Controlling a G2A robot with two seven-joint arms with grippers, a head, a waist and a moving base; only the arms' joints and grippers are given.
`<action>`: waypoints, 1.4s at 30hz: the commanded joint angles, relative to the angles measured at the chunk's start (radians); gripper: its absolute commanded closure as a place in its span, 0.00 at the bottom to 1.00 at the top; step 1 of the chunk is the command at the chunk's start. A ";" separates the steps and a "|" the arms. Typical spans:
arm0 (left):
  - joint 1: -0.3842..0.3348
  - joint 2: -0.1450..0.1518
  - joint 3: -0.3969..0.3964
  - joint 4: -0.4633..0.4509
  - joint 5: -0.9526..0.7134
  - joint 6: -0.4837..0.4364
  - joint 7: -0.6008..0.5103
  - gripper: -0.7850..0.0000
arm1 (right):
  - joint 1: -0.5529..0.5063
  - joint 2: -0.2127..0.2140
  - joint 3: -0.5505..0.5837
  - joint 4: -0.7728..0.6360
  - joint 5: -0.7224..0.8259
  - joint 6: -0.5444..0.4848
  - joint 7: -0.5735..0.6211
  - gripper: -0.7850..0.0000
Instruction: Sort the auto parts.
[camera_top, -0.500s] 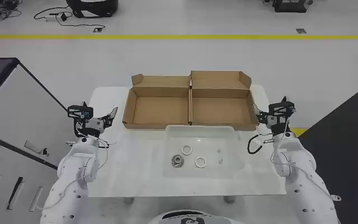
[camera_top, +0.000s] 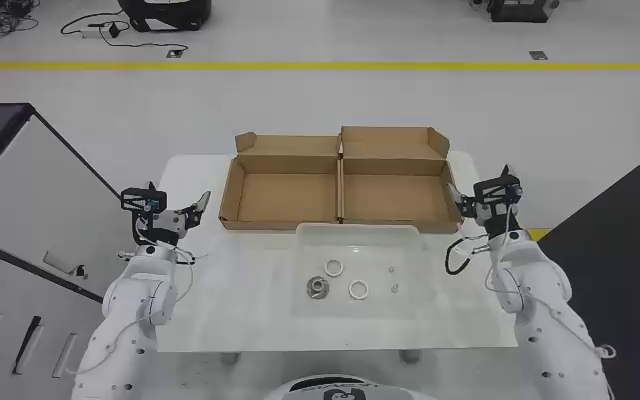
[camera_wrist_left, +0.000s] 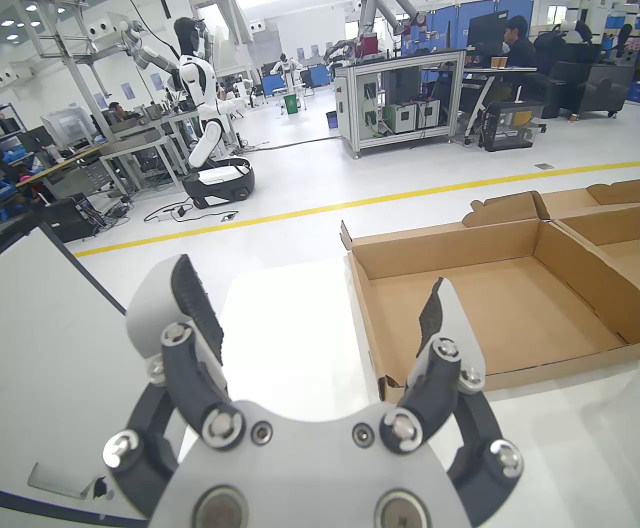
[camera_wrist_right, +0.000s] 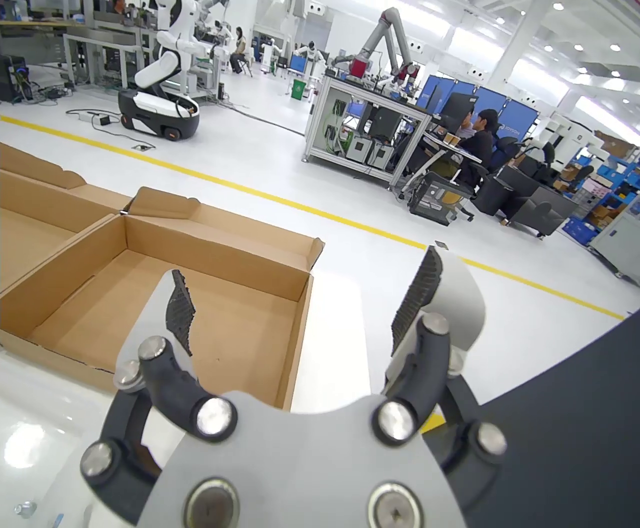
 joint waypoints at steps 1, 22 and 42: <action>0.000 0.000 0.000 0.000 0.000 0.000 0.000 0.00 | 0.001 0.002 0.016 -0.037 0.013 -0.033 0.030 0.00; 0.000 0.000 0.000 0.000 0.000 0.000 0.000 0.00 | 0.210 0.049 0.092 -0.140 0.113 -0.595 0.389 0.00; 0.000 0.000 0.000 0.000 0.000 0.000 0.000 0.00 | 0.471 0.144 -0.132 -0.126 0.279 -0.927 0.725 0.00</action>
